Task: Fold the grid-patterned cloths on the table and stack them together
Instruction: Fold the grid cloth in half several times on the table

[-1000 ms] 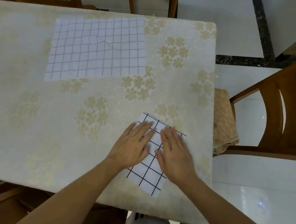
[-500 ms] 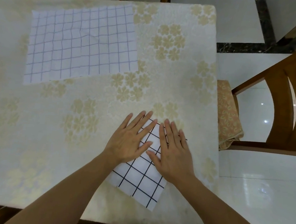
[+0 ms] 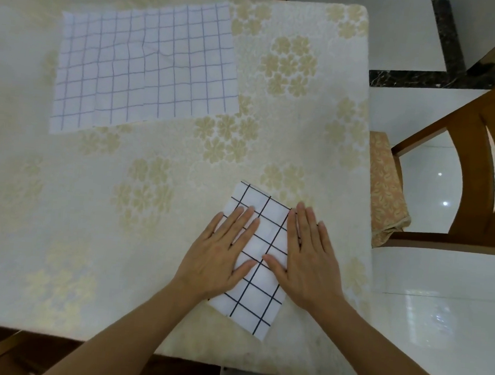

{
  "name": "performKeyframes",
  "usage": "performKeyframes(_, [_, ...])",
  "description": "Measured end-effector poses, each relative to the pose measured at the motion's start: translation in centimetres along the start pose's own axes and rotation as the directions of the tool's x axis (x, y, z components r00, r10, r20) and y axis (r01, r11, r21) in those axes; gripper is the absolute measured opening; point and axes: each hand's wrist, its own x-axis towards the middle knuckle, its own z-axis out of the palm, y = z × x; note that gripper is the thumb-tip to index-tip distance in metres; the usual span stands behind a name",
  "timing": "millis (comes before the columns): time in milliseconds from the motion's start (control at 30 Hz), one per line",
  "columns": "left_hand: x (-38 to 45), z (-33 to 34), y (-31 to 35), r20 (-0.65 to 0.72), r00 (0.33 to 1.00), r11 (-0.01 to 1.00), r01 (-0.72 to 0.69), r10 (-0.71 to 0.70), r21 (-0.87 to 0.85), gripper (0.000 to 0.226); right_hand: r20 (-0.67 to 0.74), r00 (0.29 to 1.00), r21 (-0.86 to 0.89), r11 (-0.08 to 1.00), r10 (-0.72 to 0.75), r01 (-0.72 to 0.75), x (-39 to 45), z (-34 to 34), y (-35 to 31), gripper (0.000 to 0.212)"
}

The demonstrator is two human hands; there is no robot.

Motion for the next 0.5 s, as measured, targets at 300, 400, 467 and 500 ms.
performKeyframes(300, [-4.1, 0.0, 0.8, 0.027, 0.999, 0.999, 0.044, -0.044, -0.01, 0.074, 0.024, 0.98, 0.016, 0.981, -0.196, 0.196, -4.4, 0.1, -3.7, 0.091])
performKeyframes(400, [-4.0, 0.5, 0.4, 0.045, 0.997, 0.998, 0.065, -0.065, -0.004, 0.076, 0.056, 0.98, 0.021, 0.982, -0.189, 0.188, -4.5, 0.5, -3.6, 0.091])
performKeyframes(467, [-4.0, 0.6, 0.3, 0.041, 0.997, 0.998, 0.059, -0.059, -0.01, 0.076, 0.06, 0.979, 0.025, 0.981, -0.194, 0.193, -4.4, 0.5, -3.5, 0.091])
performKeyframes(500, [-4.0, 0.6, 0.3, 0.039, 0.997, 0.998, 0.06, -0.059, -0.011, 0.077, 0.061, 0.979, 0.027, 0.981, -0.193, 0.192, -4.4, 0.5, -3.5, 0.091])
